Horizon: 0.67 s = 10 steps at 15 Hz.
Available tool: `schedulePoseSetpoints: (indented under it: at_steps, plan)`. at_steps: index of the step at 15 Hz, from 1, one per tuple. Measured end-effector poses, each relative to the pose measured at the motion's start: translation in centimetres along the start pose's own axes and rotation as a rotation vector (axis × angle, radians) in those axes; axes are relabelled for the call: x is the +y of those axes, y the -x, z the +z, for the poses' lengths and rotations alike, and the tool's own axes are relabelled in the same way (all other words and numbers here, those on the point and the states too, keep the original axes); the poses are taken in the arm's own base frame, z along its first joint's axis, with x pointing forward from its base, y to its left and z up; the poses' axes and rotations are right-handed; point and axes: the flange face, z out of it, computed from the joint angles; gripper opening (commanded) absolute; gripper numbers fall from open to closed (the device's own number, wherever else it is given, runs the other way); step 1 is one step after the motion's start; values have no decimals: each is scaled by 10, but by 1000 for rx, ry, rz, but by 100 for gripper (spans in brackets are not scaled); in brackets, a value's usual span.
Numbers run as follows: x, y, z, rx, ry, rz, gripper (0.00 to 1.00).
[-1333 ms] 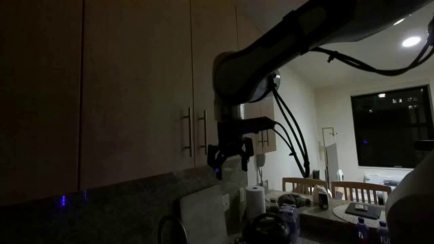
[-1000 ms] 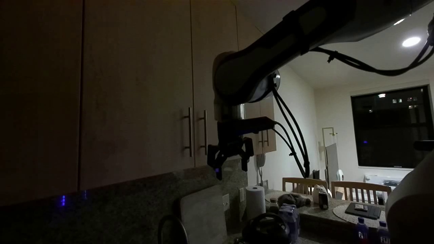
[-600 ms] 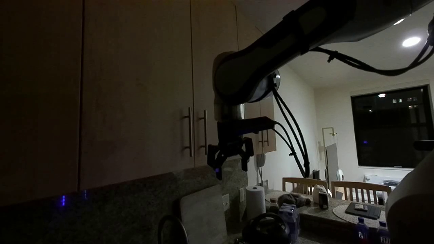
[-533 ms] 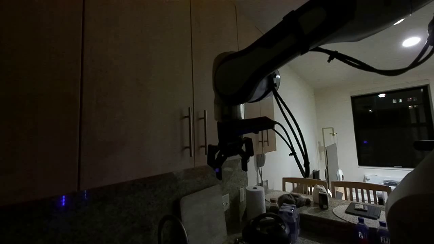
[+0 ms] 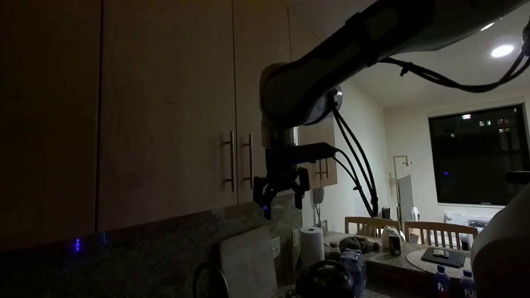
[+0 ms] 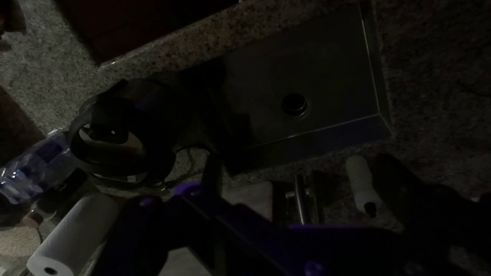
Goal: Open the right door of the cabinet above the sink
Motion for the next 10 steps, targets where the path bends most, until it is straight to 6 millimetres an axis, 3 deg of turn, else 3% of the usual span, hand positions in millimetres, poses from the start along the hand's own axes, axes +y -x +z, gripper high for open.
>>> schedulePoseSetpoints:
  at_steps: [5,10]
  plan:
    - [6,-9,-16,52,42,-23,100]
    - [23,-35,-66,185,116,-108,100]
